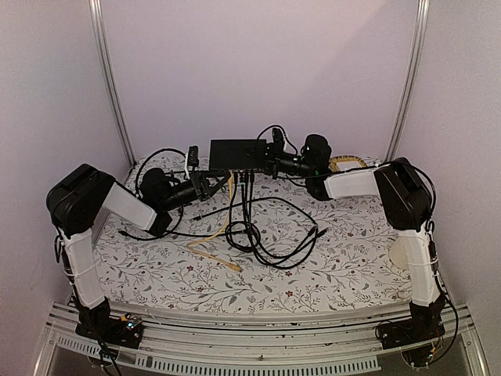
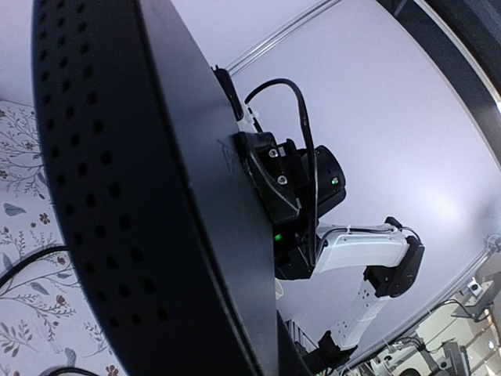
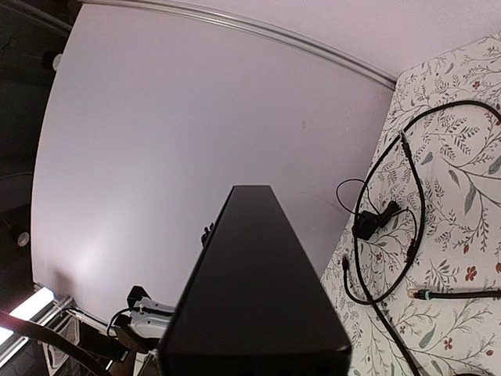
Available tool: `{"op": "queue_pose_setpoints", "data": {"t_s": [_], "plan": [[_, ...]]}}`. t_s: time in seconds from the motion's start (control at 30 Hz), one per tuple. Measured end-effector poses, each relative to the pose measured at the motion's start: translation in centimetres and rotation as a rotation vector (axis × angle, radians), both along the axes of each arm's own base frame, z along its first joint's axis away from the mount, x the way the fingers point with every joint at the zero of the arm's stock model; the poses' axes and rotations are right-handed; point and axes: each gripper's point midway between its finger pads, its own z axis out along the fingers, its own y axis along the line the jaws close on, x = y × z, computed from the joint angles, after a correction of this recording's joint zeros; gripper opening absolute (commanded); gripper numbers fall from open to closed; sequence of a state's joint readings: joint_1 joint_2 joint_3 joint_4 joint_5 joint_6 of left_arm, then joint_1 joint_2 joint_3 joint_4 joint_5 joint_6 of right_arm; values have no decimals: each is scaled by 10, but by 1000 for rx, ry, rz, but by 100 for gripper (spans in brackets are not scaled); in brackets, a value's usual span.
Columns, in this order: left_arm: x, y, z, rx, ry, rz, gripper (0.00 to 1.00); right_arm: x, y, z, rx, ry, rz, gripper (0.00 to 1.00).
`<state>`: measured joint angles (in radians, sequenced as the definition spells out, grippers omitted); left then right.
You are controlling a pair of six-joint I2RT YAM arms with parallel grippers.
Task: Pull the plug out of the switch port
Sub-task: Pull the connector from the switch port.
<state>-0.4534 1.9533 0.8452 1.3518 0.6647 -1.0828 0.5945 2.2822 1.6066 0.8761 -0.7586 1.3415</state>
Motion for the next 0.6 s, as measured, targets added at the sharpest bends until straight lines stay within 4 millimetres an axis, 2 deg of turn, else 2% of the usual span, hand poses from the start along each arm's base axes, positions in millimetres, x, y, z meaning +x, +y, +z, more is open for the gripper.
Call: {"op": "queue_pose_setpoints", "data": {"t_s": [0.6], "plan": [[-15, 2, 3, -11, 22, -128, 7, -15, -8, 5, -1, -58, -1, 7]]}}
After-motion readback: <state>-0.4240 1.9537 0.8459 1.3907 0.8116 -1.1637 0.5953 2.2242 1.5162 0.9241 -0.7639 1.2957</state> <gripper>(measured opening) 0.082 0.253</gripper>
